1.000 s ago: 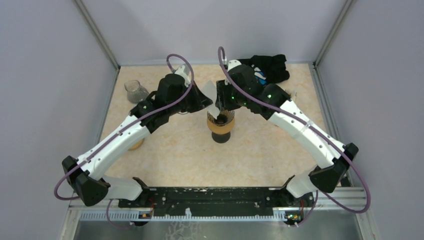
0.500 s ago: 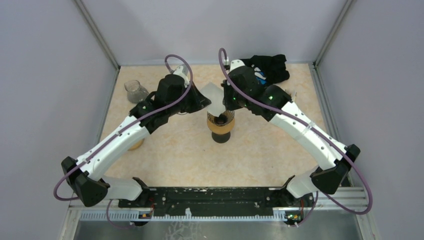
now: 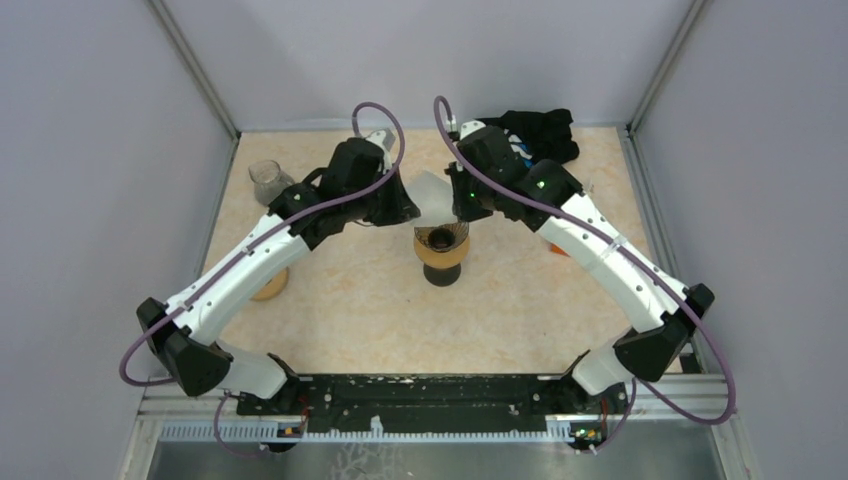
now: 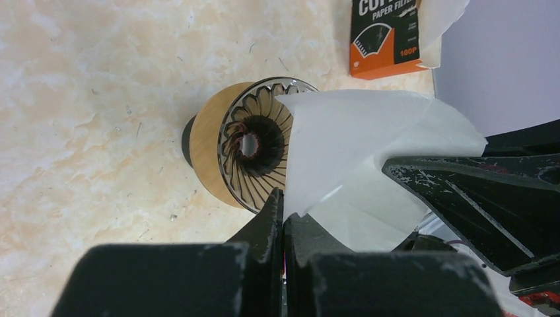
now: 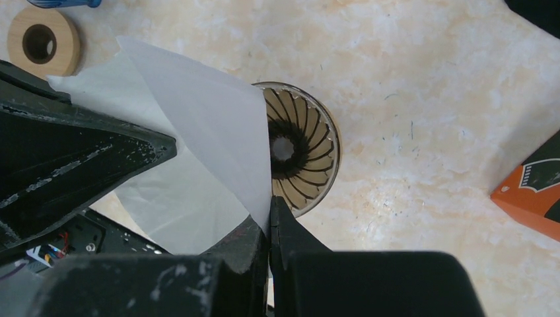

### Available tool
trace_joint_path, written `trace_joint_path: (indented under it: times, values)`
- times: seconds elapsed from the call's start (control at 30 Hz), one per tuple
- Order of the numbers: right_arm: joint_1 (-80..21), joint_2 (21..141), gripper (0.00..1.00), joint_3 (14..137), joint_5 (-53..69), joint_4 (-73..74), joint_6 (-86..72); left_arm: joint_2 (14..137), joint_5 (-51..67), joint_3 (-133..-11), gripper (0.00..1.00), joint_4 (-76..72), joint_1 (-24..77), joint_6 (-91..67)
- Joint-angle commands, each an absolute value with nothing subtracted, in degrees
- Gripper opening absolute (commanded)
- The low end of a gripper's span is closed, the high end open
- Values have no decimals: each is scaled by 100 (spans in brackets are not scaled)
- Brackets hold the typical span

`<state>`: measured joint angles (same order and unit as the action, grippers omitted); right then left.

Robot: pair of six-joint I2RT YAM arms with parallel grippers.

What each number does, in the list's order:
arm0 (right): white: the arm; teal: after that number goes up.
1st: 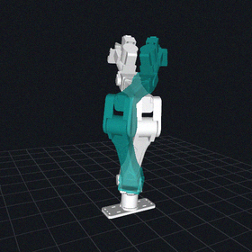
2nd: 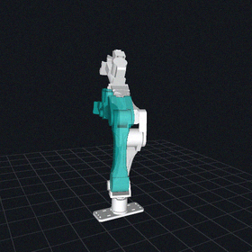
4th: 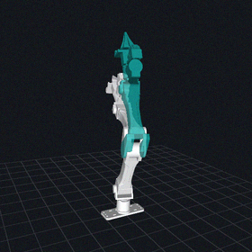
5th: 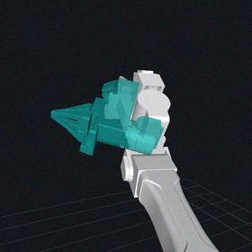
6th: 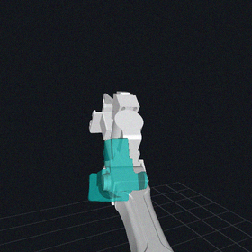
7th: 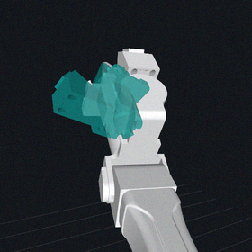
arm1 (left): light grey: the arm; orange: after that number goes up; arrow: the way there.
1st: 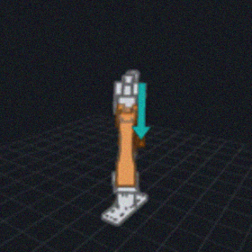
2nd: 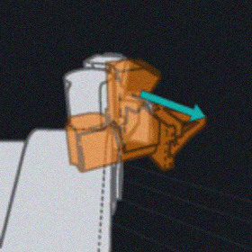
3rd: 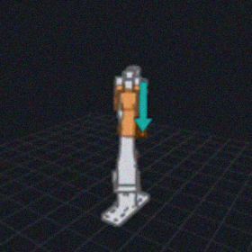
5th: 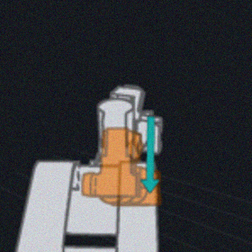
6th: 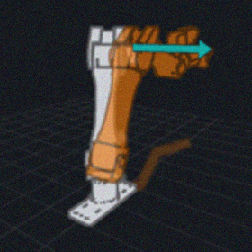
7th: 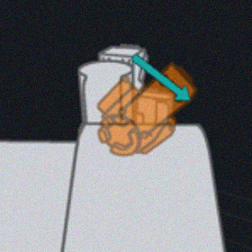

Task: Place the coffee filter in the dripper
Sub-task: Open the coffee filter, then place the coffee filter in the coffee dripper.

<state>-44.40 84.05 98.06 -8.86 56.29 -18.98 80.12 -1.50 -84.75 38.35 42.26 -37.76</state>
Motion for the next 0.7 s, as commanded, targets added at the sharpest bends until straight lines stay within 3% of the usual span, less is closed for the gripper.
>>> trace_joint_path:
  times: [0.0, 0.33, 0.67]
  values:
    - [-4237, 8480, 0, 10158, -607, 5825, -1802, 8239, 78, -8829, 0, 4371, 4241, -3436]
    - [-4140, 8542, 0, 10275, -421, 6066, -1724, 8736, 461, -9414, 0, 5035, 4236, -3143]
    - [-4102, 8742, 1, 10365, -213, 6333, -1644, 9002, 658, -9724, 9, 5280, 4236, -3019]
